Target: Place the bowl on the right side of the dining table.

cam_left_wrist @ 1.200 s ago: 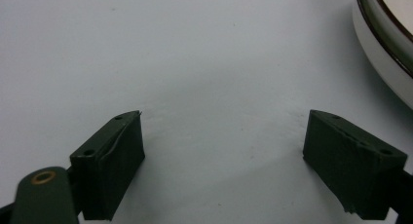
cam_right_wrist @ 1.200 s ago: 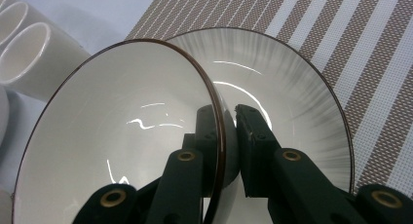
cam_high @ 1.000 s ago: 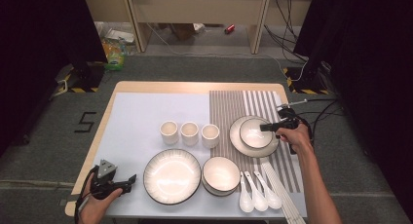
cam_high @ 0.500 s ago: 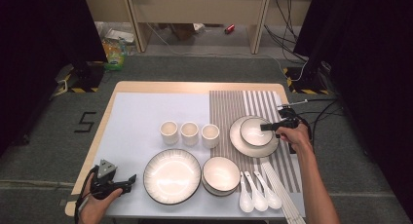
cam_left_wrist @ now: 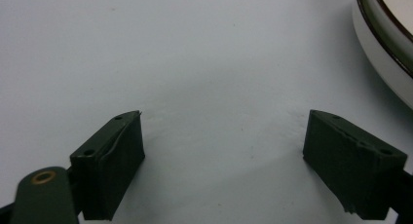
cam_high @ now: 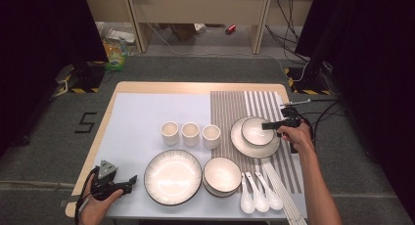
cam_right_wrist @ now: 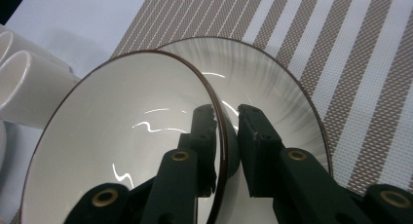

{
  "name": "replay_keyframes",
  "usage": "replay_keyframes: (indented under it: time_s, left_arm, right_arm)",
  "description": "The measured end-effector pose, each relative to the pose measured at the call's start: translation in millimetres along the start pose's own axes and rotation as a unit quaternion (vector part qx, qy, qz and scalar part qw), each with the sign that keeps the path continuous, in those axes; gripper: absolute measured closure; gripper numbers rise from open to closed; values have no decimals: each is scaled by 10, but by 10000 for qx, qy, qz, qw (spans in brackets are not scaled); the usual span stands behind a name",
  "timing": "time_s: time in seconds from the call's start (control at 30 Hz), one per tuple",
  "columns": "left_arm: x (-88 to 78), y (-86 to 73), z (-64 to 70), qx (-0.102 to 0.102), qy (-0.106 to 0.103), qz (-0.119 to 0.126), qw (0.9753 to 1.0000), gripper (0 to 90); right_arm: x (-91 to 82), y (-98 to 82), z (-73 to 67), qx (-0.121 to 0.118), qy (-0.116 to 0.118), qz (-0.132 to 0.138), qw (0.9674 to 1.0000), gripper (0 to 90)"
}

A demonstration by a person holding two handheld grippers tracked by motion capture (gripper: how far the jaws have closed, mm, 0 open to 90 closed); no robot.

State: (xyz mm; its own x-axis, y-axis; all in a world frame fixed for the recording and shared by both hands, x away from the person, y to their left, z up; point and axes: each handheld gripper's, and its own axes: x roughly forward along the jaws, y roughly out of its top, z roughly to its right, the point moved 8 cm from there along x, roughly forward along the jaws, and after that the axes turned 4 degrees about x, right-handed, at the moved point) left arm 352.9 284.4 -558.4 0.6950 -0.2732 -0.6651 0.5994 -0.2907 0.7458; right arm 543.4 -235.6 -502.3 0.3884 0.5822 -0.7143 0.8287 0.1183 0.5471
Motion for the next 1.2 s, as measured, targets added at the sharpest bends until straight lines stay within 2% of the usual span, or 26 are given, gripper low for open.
replay_keyframes:
  time_s: [0.07, 0.2, 0.3, 0.53, 0.87, 1.2]
  left_arm:
    - [1, 1, 0, 0, 7, 9, 10000, 139]
    - [2, 2, 0, 3, 16, 17, 10000, 139]
    - [1, 0, -1, 20, 21, 10, 10000, 140]
    - [3, 2, 0, 4, 19, 19, 10000, 139]
    - [1, 0, -1, 21, 20, 8, 10000, 139]
    - [2, 2, 0, 4, 18, 17, 10000, 139]
  right_arm:
    - [-57, 16, -5, -31, -138, 30, 9999, 680]
    - [-188, 32, -15, -110, -302, 127, 9994, 619]
    - [-257, 10, -36, -192, -350, 146, 9991, 588]
    - [-306, -42, -65, -202, -456, 125, 9987, 524]
    - [-320, -136, -93, -399, -664, -9, 9970, 495]
    - [-321, -200, -88, -463, -724, -105, 9962, 496]
